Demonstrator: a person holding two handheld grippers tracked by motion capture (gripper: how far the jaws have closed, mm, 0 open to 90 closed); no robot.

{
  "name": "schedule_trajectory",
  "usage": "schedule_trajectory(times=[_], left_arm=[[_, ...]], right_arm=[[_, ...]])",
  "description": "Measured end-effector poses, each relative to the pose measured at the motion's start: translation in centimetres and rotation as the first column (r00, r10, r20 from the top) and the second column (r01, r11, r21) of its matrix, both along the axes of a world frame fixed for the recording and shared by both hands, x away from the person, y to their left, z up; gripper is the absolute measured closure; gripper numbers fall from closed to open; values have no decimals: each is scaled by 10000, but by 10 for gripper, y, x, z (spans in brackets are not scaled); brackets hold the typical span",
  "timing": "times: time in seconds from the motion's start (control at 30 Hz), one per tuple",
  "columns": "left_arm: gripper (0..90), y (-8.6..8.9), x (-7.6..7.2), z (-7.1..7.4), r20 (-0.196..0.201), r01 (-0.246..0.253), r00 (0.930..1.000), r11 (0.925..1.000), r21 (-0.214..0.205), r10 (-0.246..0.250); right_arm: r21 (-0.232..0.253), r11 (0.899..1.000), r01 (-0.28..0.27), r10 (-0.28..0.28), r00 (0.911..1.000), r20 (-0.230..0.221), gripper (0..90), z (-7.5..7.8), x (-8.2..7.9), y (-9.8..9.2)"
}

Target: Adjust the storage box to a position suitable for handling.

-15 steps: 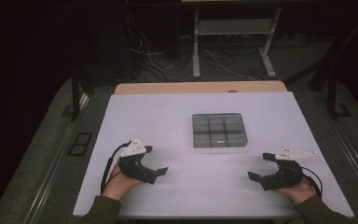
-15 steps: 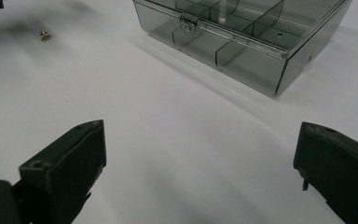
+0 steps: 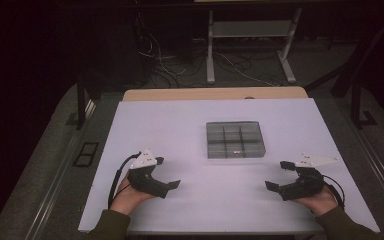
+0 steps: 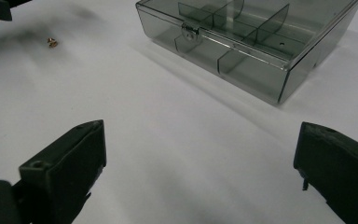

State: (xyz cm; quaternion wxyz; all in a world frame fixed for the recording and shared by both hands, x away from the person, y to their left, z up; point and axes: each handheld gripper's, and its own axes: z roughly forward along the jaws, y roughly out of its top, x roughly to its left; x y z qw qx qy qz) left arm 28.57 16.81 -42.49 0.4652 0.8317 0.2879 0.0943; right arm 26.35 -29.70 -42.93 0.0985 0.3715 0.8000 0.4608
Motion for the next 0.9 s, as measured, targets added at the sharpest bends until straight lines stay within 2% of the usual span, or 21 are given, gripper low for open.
schedule_trajectory(times=[0.4,0.9], left_arm=[[0,2,-2,0,-23,-34,10000,9997,-251,33],[0,2,-2,0,-67,-94,9999,9998,-178,93]], right_arm=[[60,10000,-19,18,10000,80,23,7,7,4],[166,9999,-17,14,9998,201,23,13,20,9]])
